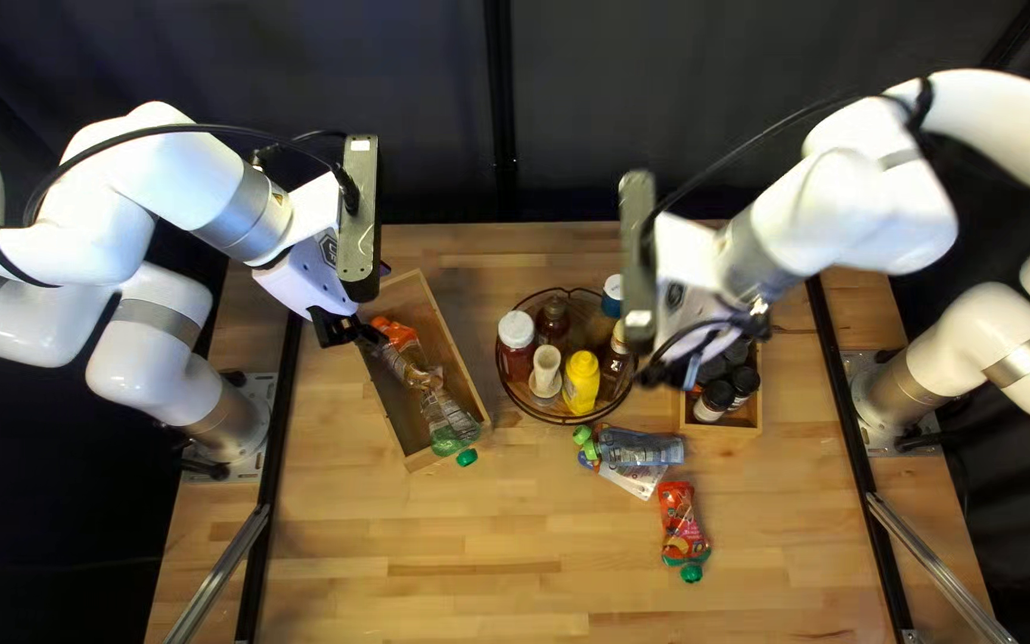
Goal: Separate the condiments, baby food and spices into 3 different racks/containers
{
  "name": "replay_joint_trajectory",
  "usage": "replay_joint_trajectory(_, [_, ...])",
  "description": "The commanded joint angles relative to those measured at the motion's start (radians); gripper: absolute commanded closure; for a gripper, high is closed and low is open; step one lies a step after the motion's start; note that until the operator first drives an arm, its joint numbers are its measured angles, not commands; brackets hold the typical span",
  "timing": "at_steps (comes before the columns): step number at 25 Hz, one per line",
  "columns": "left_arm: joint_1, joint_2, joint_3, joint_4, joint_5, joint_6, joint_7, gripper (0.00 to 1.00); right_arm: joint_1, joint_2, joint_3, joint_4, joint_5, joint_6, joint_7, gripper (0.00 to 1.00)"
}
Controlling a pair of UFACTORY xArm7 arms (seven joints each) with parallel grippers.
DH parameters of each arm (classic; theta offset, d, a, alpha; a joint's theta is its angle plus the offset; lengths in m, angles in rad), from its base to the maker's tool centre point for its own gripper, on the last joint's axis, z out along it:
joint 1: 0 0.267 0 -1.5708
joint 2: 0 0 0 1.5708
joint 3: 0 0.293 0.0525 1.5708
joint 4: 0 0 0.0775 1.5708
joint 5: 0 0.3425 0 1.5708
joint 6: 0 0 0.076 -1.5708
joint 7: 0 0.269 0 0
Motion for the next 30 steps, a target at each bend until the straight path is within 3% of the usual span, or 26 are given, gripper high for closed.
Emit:
replay_joint_trajectory(1, [0.000,0.000,0.000,0.000,0.000,0.000,0.000,0.00,0.031,0.097,0.017,0.019,0.054,0.001,0.010,0.00])
replay_joint_trajectory(13, [0.000,0.000,0.000,0.000,0.000,0.000,0.000,0.00,0.110,0.258,0.095,-0.057,-0.082,-0.091,0.182,0.00])
replay_joint_trajectory(20, [0.000,0.000,0.000,0.000,0.000,0.000,0.000,0.00,0.140,0.345,0.083,-0.068,-0.120,-0.119,0.534,0.00])
replay_joint_trajectory(24, [0.000,0.000,0.000,0.000,0.000,0.000,0.000,0.00,0.170,0.365,0.079,-0.112,-0.150,-0.158,0.761,0.00])
replay_joint_trajectory(30, [0.000,0.000,0.000,0.000,0.000,0.000,0.000,0.00,0.193,0.338,0.075,-0.224,-0.184,-0.206,0.975,0.00])
